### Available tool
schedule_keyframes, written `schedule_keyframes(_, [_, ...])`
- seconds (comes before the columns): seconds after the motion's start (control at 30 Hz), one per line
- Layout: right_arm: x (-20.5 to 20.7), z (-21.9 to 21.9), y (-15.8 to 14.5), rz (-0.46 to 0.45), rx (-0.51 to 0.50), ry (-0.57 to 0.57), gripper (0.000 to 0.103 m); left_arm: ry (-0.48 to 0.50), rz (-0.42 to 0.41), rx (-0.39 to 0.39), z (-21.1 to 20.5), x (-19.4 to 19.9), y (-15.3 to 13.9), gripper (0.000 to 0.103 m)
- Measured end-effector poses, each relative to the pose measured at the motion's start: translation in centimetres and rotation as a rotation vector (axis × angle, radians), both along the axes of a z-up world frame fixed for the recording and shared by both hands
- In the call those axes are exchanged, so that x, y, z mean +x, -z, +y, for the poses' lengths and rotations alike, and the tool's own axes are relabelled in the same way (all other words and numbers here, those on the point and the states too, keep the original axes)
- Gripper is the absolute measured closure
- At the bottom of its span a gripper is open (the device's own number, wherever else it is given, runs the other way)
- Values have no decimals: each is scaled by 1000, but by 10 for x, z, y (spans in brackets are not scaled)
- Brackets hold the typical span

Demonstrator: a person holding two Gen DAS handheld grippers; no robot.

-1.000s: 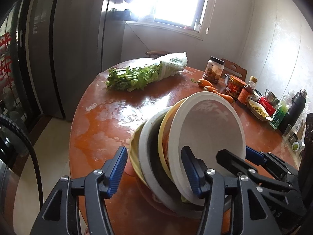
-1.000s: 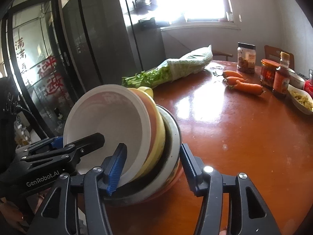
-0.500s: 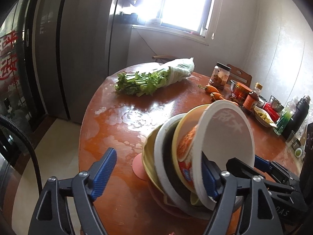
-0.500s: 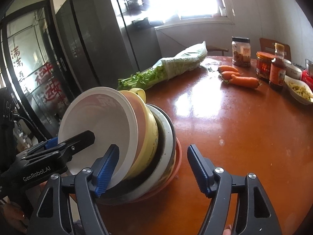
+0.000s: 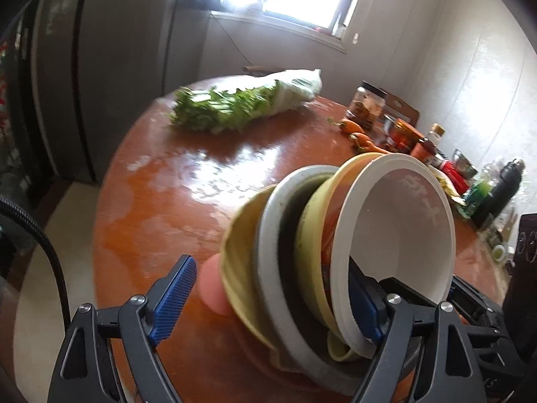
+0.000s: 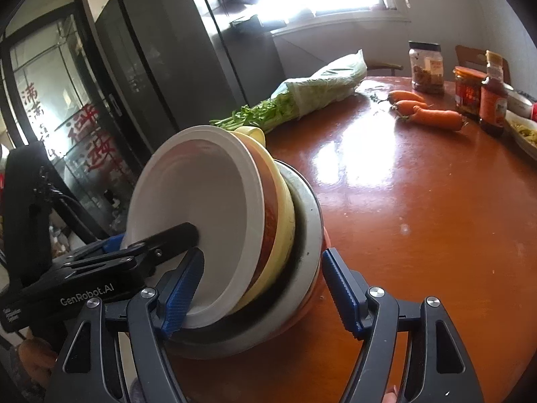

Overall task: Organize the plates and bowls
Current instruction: 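Lower the nested bowls onto the steel pan atop the plates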

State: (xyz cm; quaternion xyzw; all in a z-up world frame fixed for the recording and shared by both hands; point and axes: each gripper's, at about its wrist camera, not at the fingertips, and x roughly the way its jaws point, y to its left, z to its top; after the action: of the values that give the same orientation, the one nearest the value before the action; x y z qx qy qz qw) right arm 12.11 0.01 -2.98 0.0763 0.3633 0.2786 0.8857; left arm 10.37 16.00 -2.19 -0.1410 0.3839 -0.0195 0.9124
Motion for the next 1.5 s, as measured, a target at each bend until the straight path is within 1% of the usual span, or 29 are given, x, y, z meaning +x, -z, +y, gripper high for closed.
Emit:
schedule_keyframes(0.07, [0, -1, 0, -5, -2, 0, 29, -3, -3, 42, -7, 2, -1, 19])
schedule_keyframes(0.2, [1, -9, 3, -2, -17, 7, 29, 9, 4, 89, -22, 7, 0, 21])
schedule_keyframes(0.5, [-1, -44, 5, -1, -12, 46, 29, 51, 23, 152, -61, 17, 0, 23])
schedule_keyframes(0.53, [-1, -48, 5, 0, -9, 52, 29, 54, 24, 156, -64, 18, -1, 23])
schedule_keyframes(0.6, [-2, -56, 6, 3, -2, 57, 29, 72, 21, 158, -72, 20, -2, 27])
schedule_keyframes(0.63, [-4, -62, 6, 3, 6, 62, 29, 78, 21, 156, -77, 21, -3, 28])
schedule_keyframes(0.73, [-7, -73, 4, -11, 20, 77, 29, 86, 23, 186, -89, 25, -4, 26])
schedule_keyframes(1.13, [-5, -120, 7, -4, 48, 168, 33, 164, 32, 215, -139, 46, -4, 26])
schedule_keyframes(1.2, [-5, -129, 8, 0, 60, 186, 33, 177, 31, 217, -148, 49, -4, 26])
schedule_keyframes(1.5, [-6, -163, 9, -14, 53, 255, 33, 219, 17, 218, -182, 62, -3, 26])
